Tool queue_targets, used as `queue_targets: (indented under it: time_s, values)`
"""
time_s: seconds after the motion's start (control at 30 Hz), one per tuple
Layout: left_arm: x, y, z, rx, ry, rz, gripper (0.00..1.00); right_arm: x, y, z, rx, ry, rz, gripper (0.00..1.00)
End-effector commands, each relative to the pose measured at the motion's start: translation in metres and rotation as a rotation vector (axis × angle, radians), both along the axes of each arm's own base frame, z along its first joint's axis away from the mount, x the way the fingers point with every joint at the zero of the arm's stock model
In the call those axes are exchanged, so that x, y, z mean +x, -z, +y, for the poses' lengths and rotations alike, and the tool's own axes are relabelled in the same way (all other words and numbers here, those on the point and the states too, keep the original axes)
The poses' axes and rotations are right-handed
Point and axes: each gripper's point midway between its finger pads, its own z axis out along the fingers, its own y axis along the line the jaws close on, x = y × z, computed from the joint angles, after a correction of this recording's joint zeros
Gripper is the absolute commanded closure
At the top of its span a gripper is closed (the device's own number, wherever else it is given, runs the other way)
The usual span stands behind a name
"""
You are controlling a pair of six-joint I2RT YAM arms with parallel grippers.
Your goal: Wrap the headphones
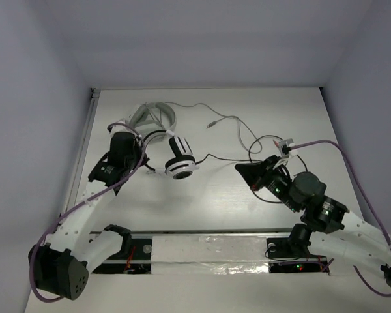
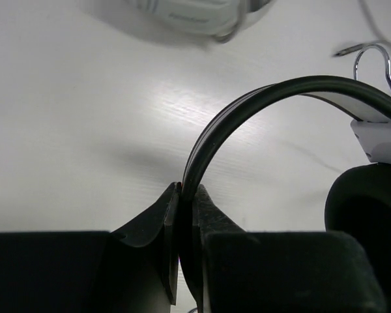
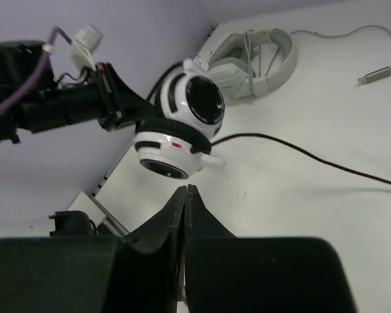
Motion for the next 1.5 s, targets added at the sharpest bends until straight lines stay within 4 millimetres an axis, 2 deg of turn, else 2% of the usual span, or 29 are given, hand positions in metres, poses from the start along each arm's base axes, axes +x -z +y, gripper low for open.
queue_targets:
  time_s: [0.0,0.03,0.07,0.1,0.17,0.2,0.27,0.37,0.47,0.57,0.6,0.67,0.7,0.83,0.87,0.93,0.97,1.03,1.17,1.2,1.27,1.4,1.47]
  values:
    - [-0.003,-0.063,-0.02,-0.071,0.109,-0.102,1.0,-0.003,-0.019,0.011,0.033,-0.049,-0.063,1.0]
    - [-0.001,-0.092,-0.024,-0.092,0.13,-0.162,1.0,0.0,-0.017,0.013,0.027,-0.041,-0.061,1.0]
    - [-0.002,-0.104,-0.029,-0.097,0.166,-0.179,1.0,0.001,-0.016,0.013,0.019,-0.034,-0.061,1.0]
    - [-0.001,-0.128,-0.029,-0.1,0.173,-0.217,1.0,0.002,-0.014,0.014,0.005,-0.035,-0.064,1.0]
    - [-0.002,-0.147,-0.041,-0.125,0.242,-0.24,1.0,0.006,-0.013,0.016,-0.002,-0.026,-0.059,1.0]
    - [-0.002,-0.164,-0.042,-0.122,0.257,-0.273,1.0,0.006,-0.013,0.017,-0.008,-0.024,-0.066,1.0]
    - [0.001,-0.177,-0.045,-0.119,0.284,-0.294,1.0,0.009,-0.012,0.017,-0.013,-0.013,-0.07,1.0]
    - [0.006,-0.208,-0.051,-0.121,0.323,-0.364,1.0,0.023,-0.006,0.011,-0.04,0.044,-0.083,1.0]
    - [0.009,-0.224,-0.063,-0.148,0.38,-0.4,1.0,0.037,-0.001,0.005,-0.057,0.08,-0.084,0.98]
    - [0.014,-0.239,-0.074,-0.166,0.437,-0.424,1.0,0.041,0.0,0.008,-0.071,0.062,-0.113,0.69]
    - [0.015,-0.243,-0.076,-0.17,0.448,-0.434,1.0,0.044,0.003,0.009,-0.094,0.066,-0.119,0.51]
    - [0.018,-0.251,-0.08,-0.169,0.47,-0.446,1.0,0.043,0.004,0.016,-0.117,0.034,-0.132,0.3]
    - [0.018,-0.254,-0.081,-0.17,0.479,-0.454,1.0,0.037,0.005,0.025,-0.134,-0.032,-0.155,0.22]
    - [0.02,-0.27,-0.085,-0.17,0.504,-0.482,1.0,0.03,0.016,0.049,-0.142,-0.148,-0.179,0.19]
    - [0.021,-0.271,-0.086,-0.168,0.51,-0.482,1.0,0.03,0.026,0.049,-0.155,-0.151,-0.171,0.21]
    - [0.021,-0.276,-0.088,-0.169,0.524,-0.488,1.0,0.035,0.026,0.044,-0.141,-0.108,-0.174,0.24]
    - [0.019,-0.278,-0.091,-0.178,0.545,-0.492,1.0,0.039,0.032,0.044,-0.152,-0.093,-0.163,0.24]
    - [0.016,-0.284,-0.094,-0.195,0.561,-0.511,1.0,0.051,0.047,0.046,-0.201,-0.054,-0.134,0.26]
    - [0.013,-0.29,-0.096,-0.203,0.575,-0.518,1.0,0.076,0.059,0.043,-0.194,0.045,-0.098,0.26]
    - [0.013,-0.29,-0.096,-0.2,0.576,-0.515,1.0,0.084,0.071,0.041,-0.205,0.078,-0.068,0.27]
    - [0.011,-0.296,-0.094,-0.191,0.574,-0.528,1.0,0.088,0.077,0.039,-0.209,0.096,-0.052,0.29]
    - [0.012,-0.306,-0.092,-0.178,0.571,-0.543,1.0,0.085,0.076,0.038,-0.194,0.089,-0.053,0.35]
    - [0.014,-0.316,-0.095,-0.185,0.579,-0.562,1.0,0.084,0.086,0.041,-0.199,0.074,-0.03,0.38]
